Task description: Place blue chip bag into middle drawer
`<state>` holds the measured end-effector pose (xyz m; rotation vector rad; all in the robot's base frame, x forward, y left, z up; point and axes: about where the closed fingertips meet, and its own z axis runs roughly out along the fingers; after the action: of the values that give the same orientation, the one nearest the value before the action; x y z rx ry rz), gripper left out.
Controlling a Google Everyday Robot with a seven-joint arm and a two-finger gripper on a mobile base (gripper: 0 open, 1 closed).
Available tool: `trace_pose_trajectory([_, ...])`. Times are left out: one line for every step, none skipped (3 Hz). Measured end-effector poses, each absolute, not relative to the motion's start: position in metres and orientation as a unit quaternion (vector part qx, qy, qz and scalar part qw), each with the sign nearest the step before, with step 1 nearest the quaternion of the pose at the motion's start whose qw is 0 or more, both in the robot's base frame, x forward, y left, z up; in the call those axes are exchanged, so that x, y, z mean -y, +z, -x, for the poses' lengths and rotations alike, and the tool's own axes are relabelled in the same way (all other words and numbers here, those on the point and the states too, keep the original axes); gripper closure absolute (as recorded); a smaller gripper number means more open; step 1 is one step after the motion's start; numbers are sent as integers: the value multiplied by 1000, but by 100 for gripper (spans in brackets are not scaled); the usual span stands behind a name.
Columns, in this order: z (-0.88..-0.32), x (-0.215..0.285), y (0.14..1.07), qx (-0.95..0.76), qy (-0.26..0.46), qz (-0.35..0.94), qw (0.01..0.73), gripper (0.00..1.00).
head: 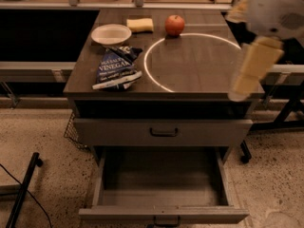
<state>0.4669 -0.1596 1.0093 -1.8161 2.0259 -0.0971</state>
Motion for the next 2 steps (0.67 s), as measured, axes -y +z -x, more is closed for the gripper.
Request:
trace_pose_trajectory([-514, 73, 1010, -668, -44, 713, 208, 0])
trace_pose_trajectory([-512, 70, 1013, -666, -45, 714, 212, 0])
